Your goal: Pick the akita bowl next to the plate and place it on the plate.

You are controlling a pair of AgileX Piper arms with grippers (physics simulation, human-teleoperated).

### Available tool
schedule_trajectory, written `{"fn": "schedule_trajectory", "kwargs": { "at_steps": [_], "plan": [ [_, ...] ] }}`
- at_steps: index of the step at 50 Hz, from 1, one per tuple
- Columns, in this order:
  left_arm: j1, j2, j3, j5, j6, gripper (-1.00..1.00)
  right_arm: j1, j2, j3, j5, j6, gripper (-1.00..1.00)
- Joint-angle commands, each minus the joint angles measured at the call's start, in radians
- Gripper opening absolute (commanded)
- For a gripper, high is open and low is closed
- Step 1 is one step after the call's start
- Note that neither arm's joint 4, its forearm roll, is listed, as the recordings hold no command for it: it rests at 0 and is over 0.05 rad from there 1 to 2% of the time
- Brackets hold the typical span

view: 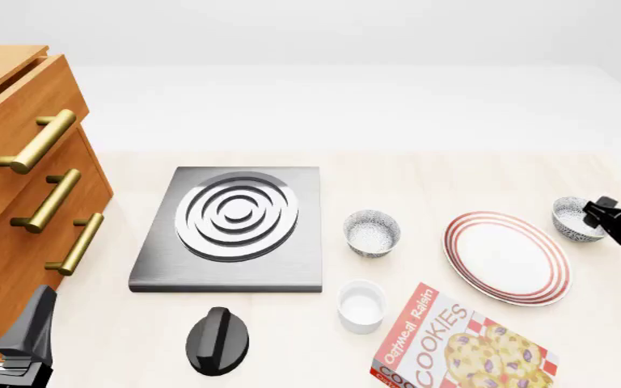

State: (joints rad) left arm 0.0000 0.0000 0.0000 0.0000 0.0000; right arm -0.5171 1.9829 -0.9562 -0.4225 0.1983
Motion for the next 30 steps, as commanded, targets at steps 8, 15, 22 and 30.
{"fn": "schedule_trajectory", "kwargs": {
  "at_steps": [8, 15, 22, 30],
  "plan": [
    [0.0, 0.0, 0.0, 0.0, 0.0, 1.0, 0.007, 0.025, -0.01, 0.001, 0.018, 1.0],
    [0.0, 0.0, 0.0, 0.0, 0.0, 1.0, 0.009, 0.03, -0.011, 0.001, 0.022, 1.0],
    [0.0, 0.0, 0.0, 0.0, 0.0, 1.0, 0.009, 0.038, -0.01, -0.003, 0.025, 1.0],
    [0.0, 0.0, 0.0, 0.0, 0.0, 1.0, 0.006, 0.047, -0.014, -0.003, 0.026, 1.0]
  ]
}}
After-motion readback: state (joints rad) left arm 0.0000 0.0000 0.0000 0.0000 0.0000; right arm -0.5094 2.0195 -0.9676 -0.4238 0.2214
